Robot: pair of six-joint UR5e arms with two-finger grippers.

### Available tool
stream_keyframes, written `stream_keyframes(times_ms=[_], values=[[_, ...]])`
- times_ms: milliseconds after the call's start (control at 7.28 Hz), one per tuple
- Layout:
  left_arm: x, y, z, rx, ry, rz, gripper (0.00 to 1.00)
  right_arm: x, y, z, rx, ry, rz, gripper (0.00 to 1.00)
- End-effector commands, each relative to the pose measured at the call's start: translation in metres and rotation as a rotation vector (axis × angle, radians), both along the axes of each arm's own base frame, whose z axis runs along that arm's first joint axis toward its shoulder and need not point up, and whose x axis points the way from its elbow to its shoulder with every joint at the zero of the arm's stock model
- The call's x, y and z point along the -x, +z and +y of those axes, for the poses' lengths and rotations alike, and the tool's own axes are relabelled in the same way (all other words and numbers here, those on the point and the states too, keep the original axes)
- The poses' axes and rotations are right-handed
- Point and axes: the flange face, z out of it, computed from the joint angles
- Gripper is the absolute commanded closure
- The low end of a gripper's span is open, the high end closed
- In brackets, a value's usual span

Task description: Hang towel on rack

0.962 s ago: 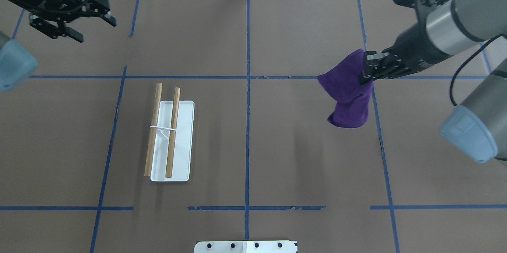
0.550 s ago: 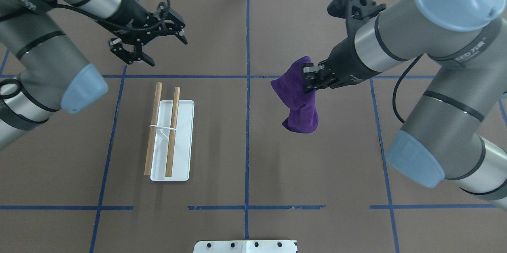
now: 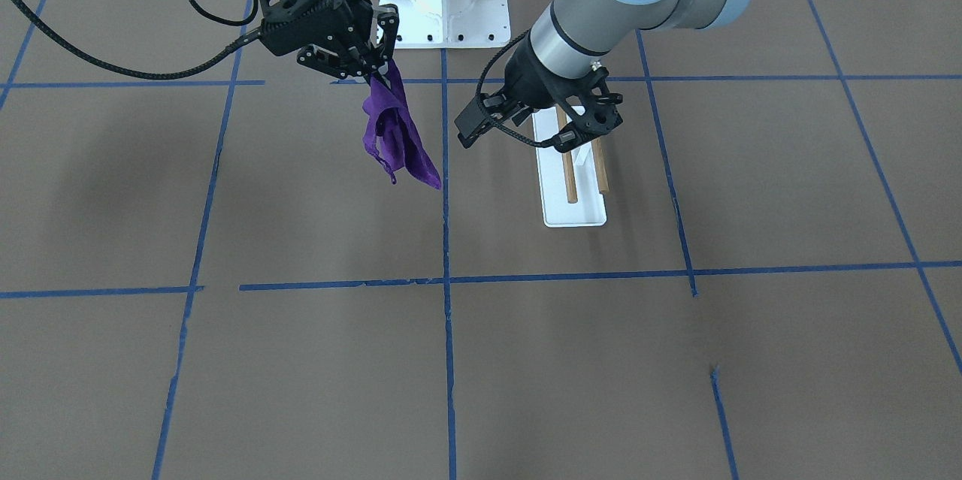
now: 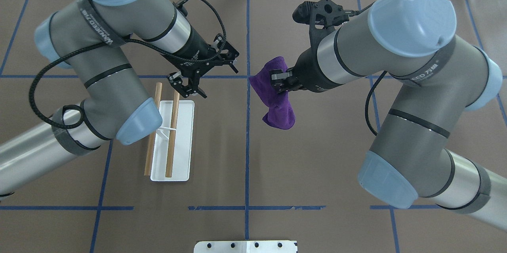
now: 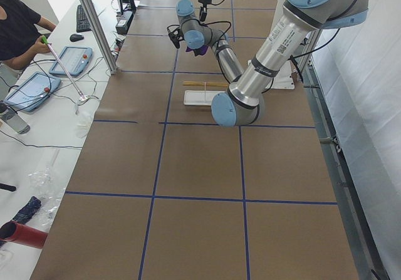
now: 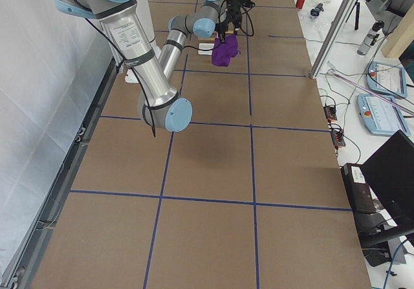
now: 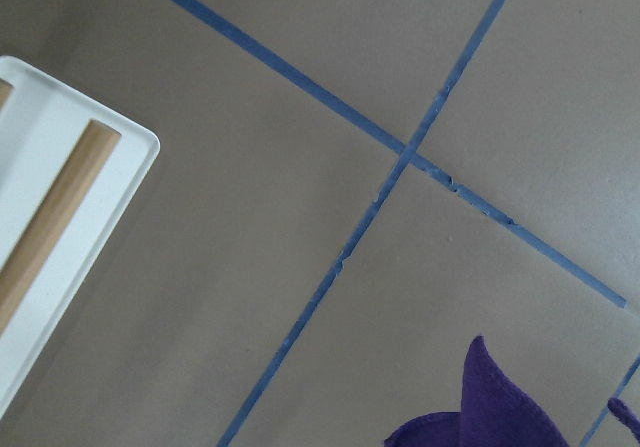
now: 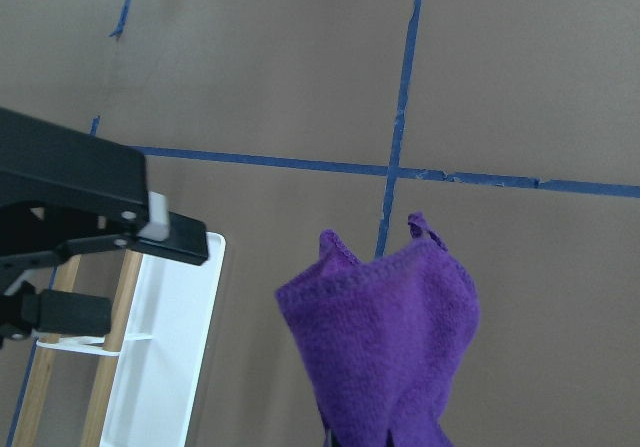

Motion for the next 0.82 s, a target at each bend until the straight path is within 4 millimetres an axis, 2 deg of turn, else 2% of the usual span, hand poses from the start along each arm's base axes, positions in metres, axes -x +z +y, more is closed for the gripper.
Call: stream_keyframes(times_ms=[0,412,687], values=[[-0.024,-0.016,0.001,0.064,-0.005,-0.001,0.07,-0.001,-0.003,0.004,-0.009,0.003,-0.005,1.0],[-0.037,-0.033,-0.011,0.091,-0.049,-0.007,0.13,-0.003,-0.003,0.009,-0.018,0.007,-0.008,1.0],[-0.05,-0.043,-0.022,0.088,-0.046,-0.015,0.13,-0.007,-0.006,0.012,-0.024,0.005,-0.017,1.0]])
